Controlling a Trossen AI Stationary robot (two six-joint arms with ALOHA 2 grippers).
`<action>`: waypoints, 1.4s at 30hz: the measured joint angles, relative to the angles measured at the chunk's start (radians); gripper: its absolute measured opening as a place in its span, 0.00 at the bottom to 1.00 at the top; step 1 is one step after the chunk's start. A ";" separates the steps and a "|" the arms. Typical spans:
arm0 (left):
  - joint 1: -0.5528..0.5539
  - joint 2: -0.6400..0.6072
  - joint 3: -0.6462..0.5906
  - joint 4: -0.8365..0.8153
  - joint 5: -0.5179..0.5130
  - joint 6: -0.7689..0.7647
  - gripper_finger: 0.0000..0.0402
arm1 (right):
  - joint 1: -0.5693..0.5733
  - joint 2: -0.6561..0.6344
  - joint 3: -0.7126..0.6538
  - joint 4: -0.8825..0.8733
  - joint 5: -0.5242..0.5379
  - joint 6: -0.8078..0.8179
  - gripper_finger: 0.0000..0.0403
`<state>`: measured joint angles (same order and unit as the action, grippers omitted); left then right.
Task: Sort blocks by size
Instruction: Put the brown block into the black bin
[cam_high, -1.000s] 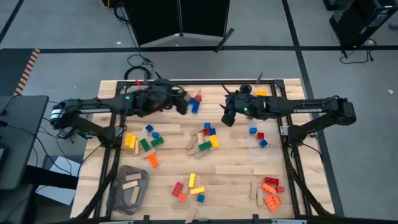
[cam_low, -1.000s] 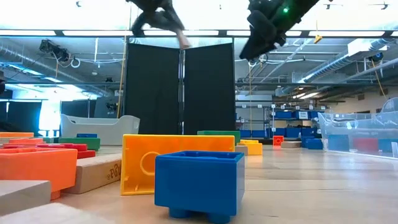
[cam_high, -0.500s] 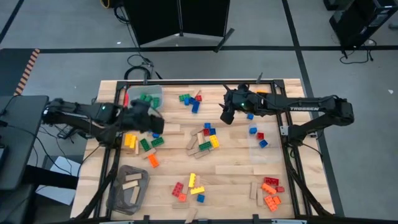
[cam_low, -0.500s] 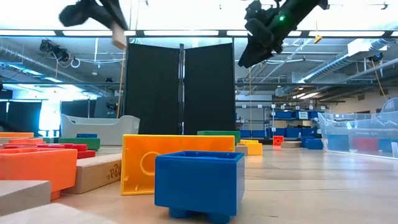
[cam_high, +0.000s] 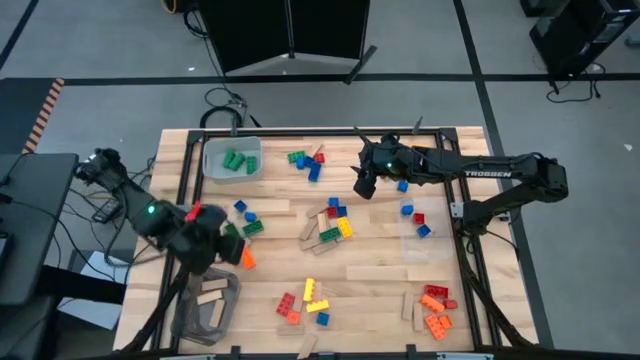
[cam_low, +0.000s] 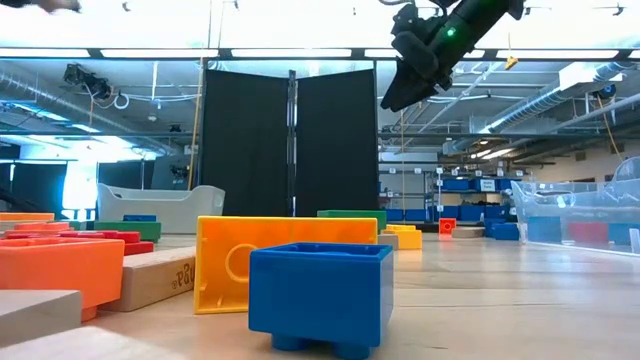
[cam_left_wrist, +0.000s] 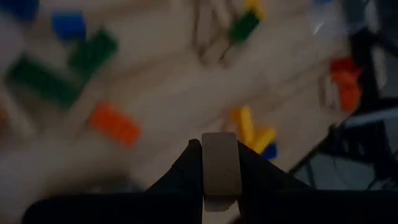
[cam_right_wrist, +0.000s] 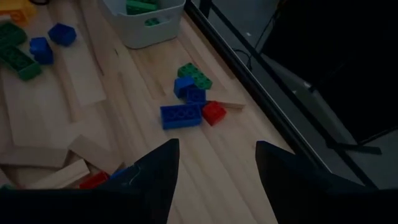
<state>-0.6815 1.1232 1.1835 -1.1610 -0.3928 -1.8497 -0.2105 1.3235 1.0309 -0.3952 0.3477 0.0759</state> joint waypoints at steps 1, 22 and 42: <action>-0.025 0.012 0.000 -0.008 0.030 -0.041 0.16 | -0.002 0.000 0.000 0.001 -0.008 0.000 0.56; -0.281 0.160 -0.089 0.102 0.368 -0.402 0.16 | -0.003 0.000 0.000 0.005 -0.011 0.001 0.55; -0.283 0.160 -0.386 0.488 0.446 -0.431 0.40 | -0.001 0.000 0.000 0.005 -0.048 0.011 0.54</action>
<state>-0.9642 1.2835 0.7979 -0.6733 0.0531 -2.2806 -0.2119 1.3231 1.0309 -0.3901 0.2996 0.0868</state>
